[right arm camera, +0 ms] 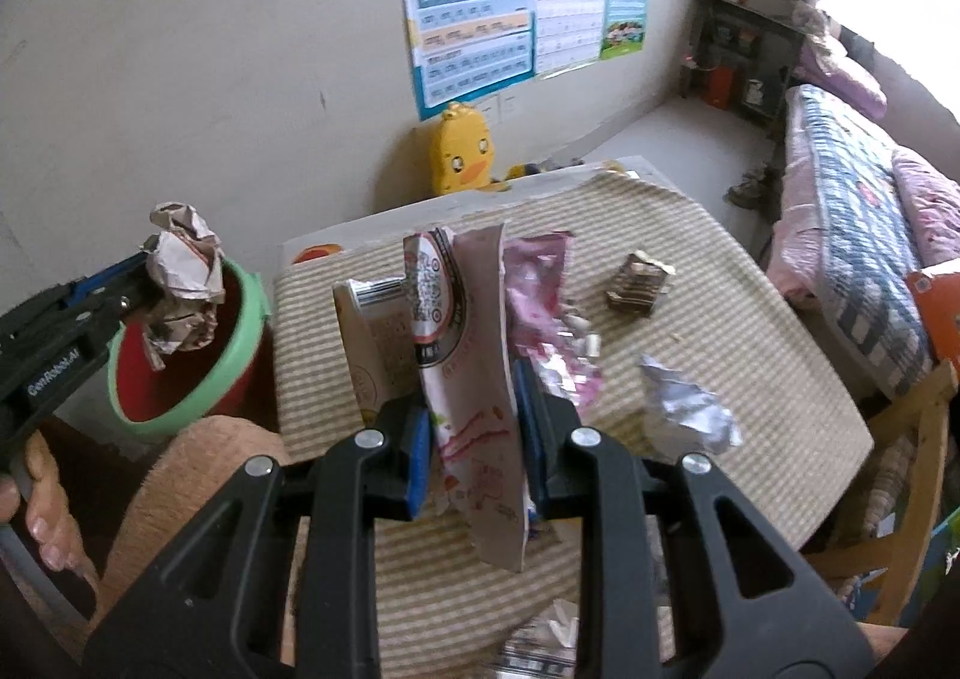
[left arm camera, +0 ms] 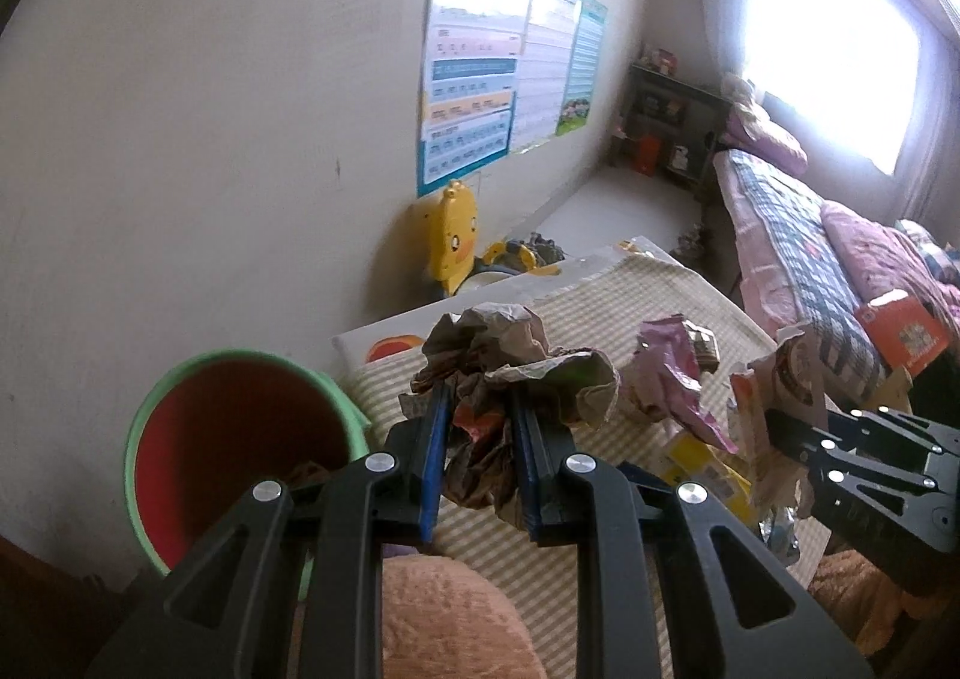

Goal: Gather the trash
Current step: 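Carry both items over the bucket and open both grippers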

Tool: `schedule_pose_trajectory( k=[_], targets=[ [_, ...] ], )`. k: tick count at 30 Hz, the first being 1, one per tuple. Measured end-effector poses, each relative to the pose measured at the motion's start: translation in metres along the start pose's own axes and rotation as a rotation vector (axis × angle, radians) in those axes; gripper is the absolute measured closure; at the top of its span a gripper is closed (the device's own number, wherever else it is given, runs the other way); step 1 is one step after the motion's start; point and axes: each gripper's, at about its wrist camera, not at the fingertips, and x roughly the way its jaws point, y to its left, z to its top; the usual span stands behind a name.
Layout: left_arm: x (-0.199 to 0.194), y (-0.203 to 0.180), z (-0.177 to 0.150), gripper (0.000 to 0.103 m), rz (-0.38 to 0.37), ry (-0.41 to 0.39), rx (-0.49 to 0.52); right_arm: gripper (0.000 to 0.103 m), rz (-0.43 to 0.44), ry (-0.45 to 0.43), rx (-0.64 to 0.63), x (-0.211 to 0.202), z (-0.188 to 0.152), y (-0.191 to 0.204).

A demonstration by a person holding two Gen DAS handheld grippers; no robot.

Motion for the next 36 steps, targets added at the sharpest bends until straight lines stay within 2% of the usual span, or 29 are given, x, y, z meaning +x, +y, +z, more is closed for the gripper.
schedule_pose_trajectory(
  k=[10, 25, 31, 36],
  targets=[
    [0.001, 0.047, -0.004, 0.085, 0.060, 0.000, -0.077, 0.078, 0.080, 0.011, -0.082, 0.017, 0.021, 0.059],
    [0.016, 0.154, -0.035, 0.085, 0.259, 0.082, -0.220, 0.078, 0.232, 0.089, -0.195, 0.061, 0.037, 0.153],
    [0.028, 0.181, -0.050, 0.085, 0.302, 0.131, -0.278, 0.078, 0.266, 0.114, -0.248, 0.075, 0.040, 0.185],
    [0.037, 0.188, -0.057, 0.085, 0.317, 0.156, -0.293, 0.078, 0.294, 0.136, -0.255, 0.084, 0.043, 0.199]
  ],
)
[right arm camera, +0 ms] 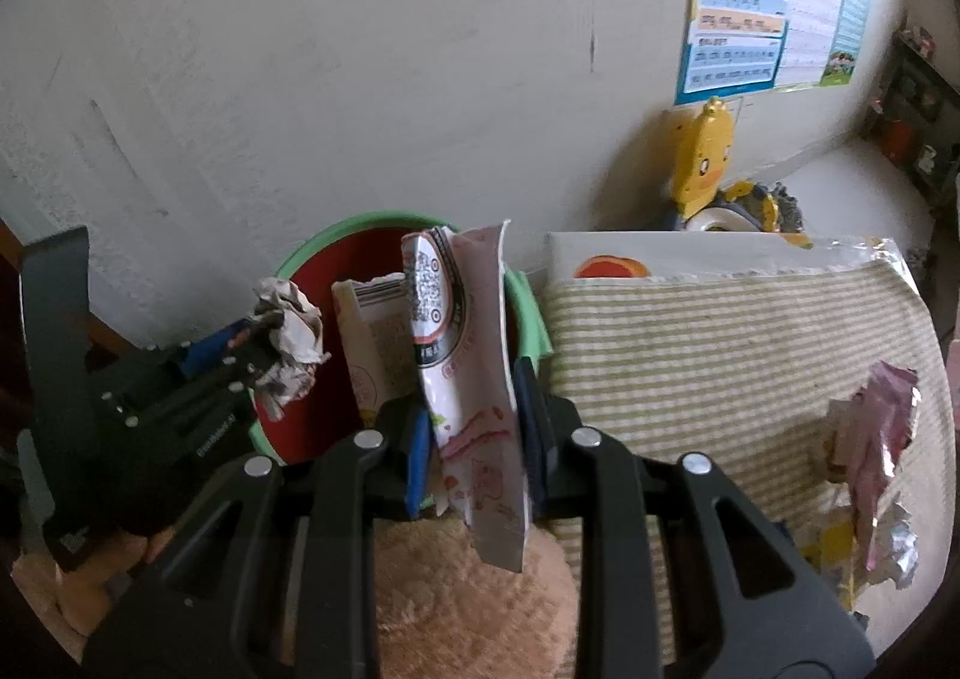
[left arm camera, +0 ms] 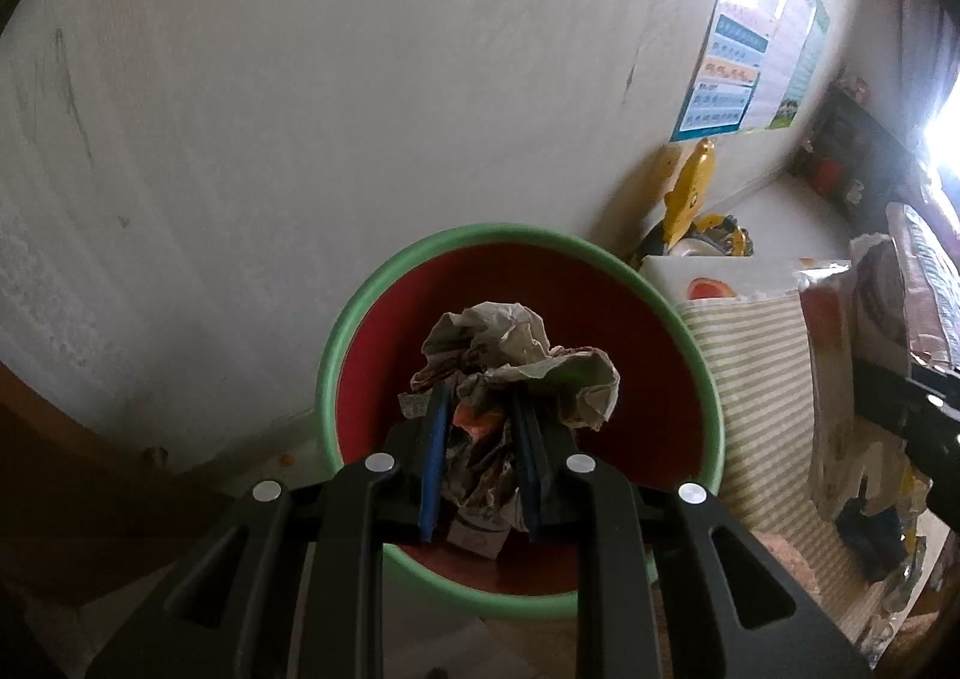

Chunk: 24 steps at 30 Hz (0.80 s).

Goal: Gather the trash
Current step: 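Carry both items over the bucket and open both grippers, then grasp the white printed paper cup with the left gripper while the right reaches the blue-white wrapper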

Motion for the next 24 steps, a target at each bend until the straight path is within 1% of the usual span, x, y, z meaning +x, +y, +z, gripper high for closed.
schedule_pose_trajectory(
  k=[7, 8, 9, 10, 11, 13, 15, 17, 20, 24],
  targets=[
    [0.009, 0.008, -0.003, 0.084, 0.020, 0.019, -0.013, 0.077, 0.043, 0.019, 0.016, 0.014, 0.003, 0.001],
    [0.011, 0.009, -0.003, 0.077, 0.028, 0.023, -0.022, 0.077, 0.053, 0.019, 0.024, 0.016, 0.003, 0.000],
    [0.012, 0.009, -0.002, 0.073, 0.031, 0.025, -0.029, 0.077, 0.070, 0.018, 0.033, 0.017, 0.004, 0.000],
    [0.013, 0.011, -0.003, 0.056, 0.040, 0.030, -0.041, 0.074, 0.087, 0.018, 0.040, 0.019, 0.006, -0.002],
    [0.013, 0.013, -0.003, 0.053, 0.039, 0.030, -0.055, 0.072, 0.099, 0.016, 0.047, 0.020, 0.007, -0.002],
    [0.012, 0.013, -0.003, 0.054, 0.039, 0.028, -0.059, 0.066, 0.096, 0.001, 0.047, 0.020, 0.009, -0.004],
    [0.011, 0.012, -0.004, 0.053, 0.044, 0.025, -0.048, 0.062, 0.095, -0.012, 0.044, 0.016, 0.009, -0.004],
    [0.008, 0.009, -0.003, 0.051, 0.043, 0.020, -0.044, 0.061, 0.096, -0.016, 0.052, 0.012, 0.009, -0.006],
    [0.003, 0.005, -0.002, 0.051, 0.033, 0.013, -0.040, 0.061, 0.087, -0.020, 0.059, 0.003, 0.004, -0.014],
    [-0.006, -0.009, -0.001, 0.051, 0.005, -0.003, -0.011, 0.057, 0.047, -0.028, 0.086, -0.020, -0.009, -0.039]
  ],
)
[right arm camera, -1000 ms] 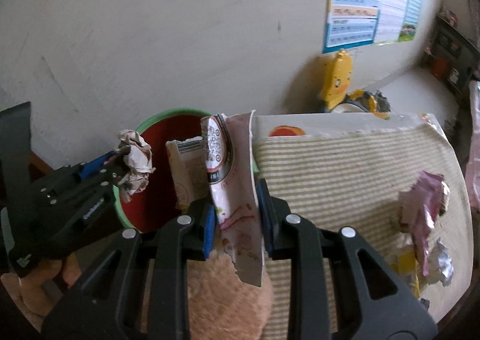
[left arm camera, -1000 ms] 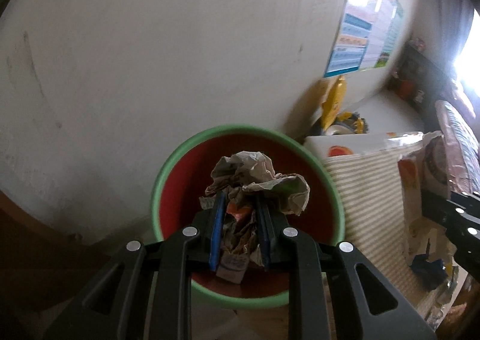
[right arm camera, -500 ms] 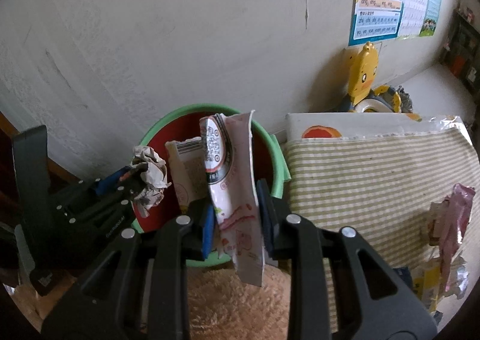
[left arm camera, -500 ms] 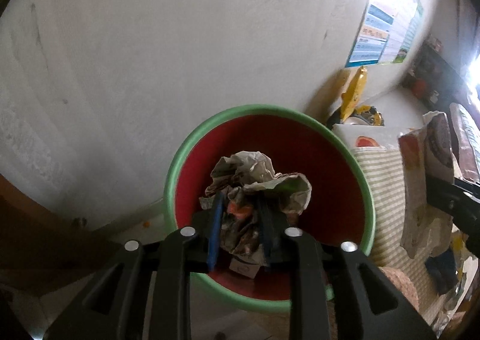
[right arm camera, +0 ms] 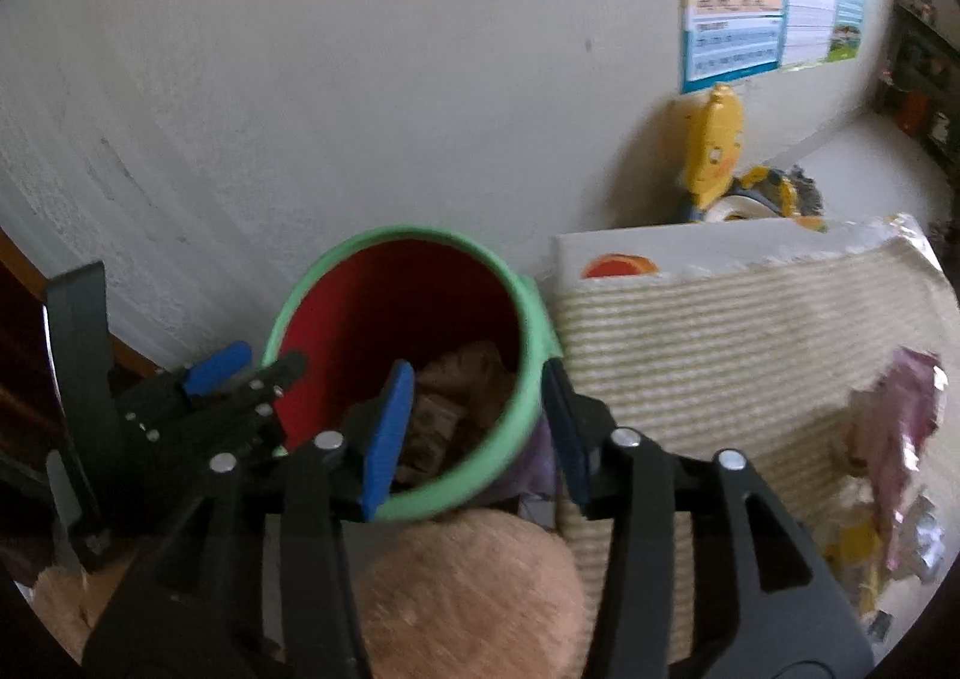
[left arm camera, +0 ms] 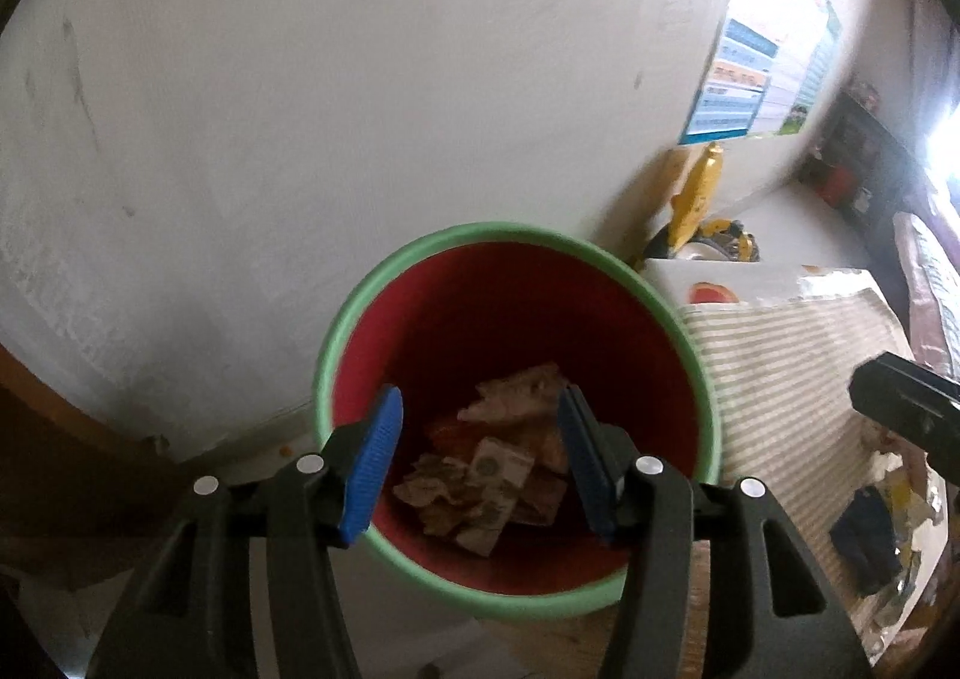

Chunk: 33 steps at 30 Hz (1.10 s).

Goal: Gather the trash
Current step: 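Grasp the white printed paper cup with the left gripper while the right reaches the blue-white wrapper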

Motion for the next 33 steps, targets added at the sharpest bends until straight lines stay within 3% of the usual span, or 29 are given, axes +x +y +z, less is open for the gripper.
schedule_pose_trajectory(
  k=[5, 9, 12, 16, 18, 21, 23, 27, 33],
  targets=[
    [-0.019, -0.037, -0.002, 0.051, -0.066, -0.023, 0.078, 0.054, -0.109, -0.023, 0.048, -0.043, -0.019, -0.055],
    [-0.037, -0.079, -0.012, 0.051, -0.138, -0.033, 0.185, 0.048, -0.253, -0.036, 0.122, -0.086, -0.040, -0.119],
    [-0.048, -0.114, -0.025, 0.051, -0.203, -0.024, 0.278, 0.047, -0.372, -0.018, 0.231, -0.117, -0.067, -0.182],
    [-0.066, -0.173, -0.058, 0.052, -0.310, 0.000, 0.454, 0.046, -0.461, -0.011, 0.401, -0.139, -0.113, -0.249],
    [-0.075, -0.209, -0.084, 0.051, -0.402, 0.054, 0.552, 0.045, -0.456, 0.004, 0.506, -0.139, -0.133, -0.271],
    [-0.081, -0.259, -0.132, 0.051, -0.527, 0.194, 0.689, 0.045, -0.286, -0.011, 0.703, -0.142, -0.152, -0.301],
    [-0.081, -0.284, -0.163, 0.051, -0.572, 0.273, 0.786, 0.045, -0.254, -0.039, 0.708, -0.150, -0.153, -0.302],
    [-0.075, -0.321, -0.215, 0.052, -0.537, 0.333, 0.962, 0.031, -0.315, -0.031, 0.619, -0.155, -0.147, -0.291],
    [-0.059, -0.345, -0.235, 0.057, -0.547, 0.435, 0.945, 0.031, -0.283, 0.004, 0.610, -0.150, -0.147, -0.286]
  ],
)
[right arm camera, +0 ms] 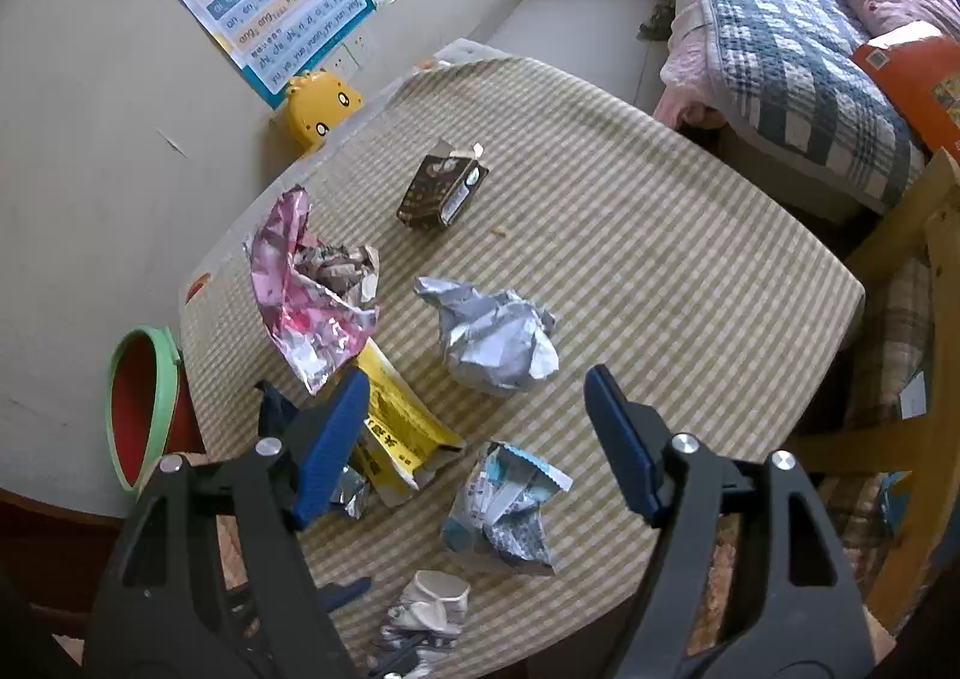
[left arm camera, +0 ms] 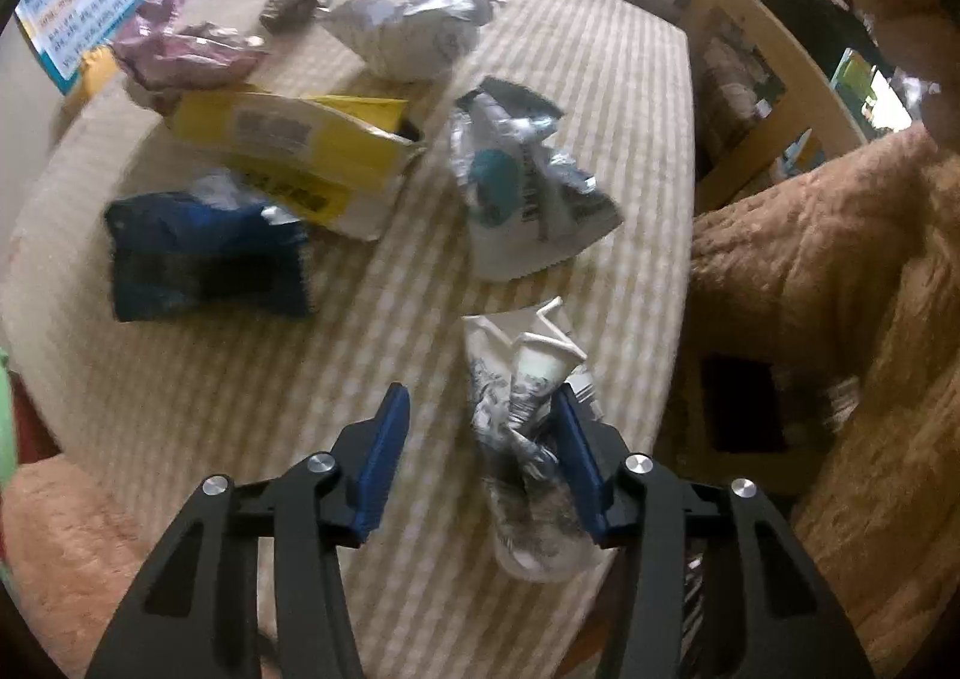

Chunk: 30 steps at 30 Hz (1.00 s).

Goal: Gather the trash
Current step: 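Grasp the white printed paper cup with the left gripper while the right reaches the blue-white wrapper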

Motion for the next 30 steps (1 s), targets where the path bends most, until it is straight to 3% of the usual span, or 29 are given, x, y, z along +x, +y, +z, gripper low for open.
schedule_pose_trajectory(
  k=[4, 8, 11, 16, 18, 22, 25, 27, 30],
  targets=[
    [0.001, -0.014, 0.002, 0.075, -0.013, -0.004, 0.036, 0.029, 0.001, 0.020, 0.025, 0.003, -0.005, -0.006],
    [-0.002, -0.009, -0.001, 0.079, -0.026, -0.009, 0.005, 0.029, 0.005, 0.054, 0.049, 0.008, -0.013, -0.011],
    [-0.012, 0.016, -0.004, 0.079, -0.027, -0.025, -0.063, 0.029, -0.005, 0.086, 0.060, 0.015, -0.021, -0.012],
    [-0.029, 0.056, -0.010, 0.078, 0.074, -0.078, -0.148, 0.029, 0.002, 0.166, 0.061, 0.032, -0.035, -0.008],
    [-0.032, 0.066, -0.012, 0.074, 0.117, -0.087, -0.178, 0.029, 0.004, 0.173, 0.058, 0.034, -0.038, -0.005],
    [-0.030, 0.072, -0.013, 0.063, 0.101, -0.084, -0.208, 0.029, 0.010, 0.157, 0.083, 0.029, -0.045, -0.009],
    [-0.024, 0.068, -0.011, 0.064, 0.106, -0.078, -0.179, 0.029, 0.016, 0.184, 0.137, 0.033, -0.057, -0.018],
    [-0.018, 0.064, -0.008, 0.077, 0.092, -0.069, -0.183, 0.029, 0.024, 0.221, 0.159, 0.041, -0.062, -0.022],
    [-0.025, 0.066, -0.009, 0.078, 0.070, -0.087, -0.191, 0.029, 0.014, 0.227, 0.147, 0.045, -0.061, -0.019]
  ],
)
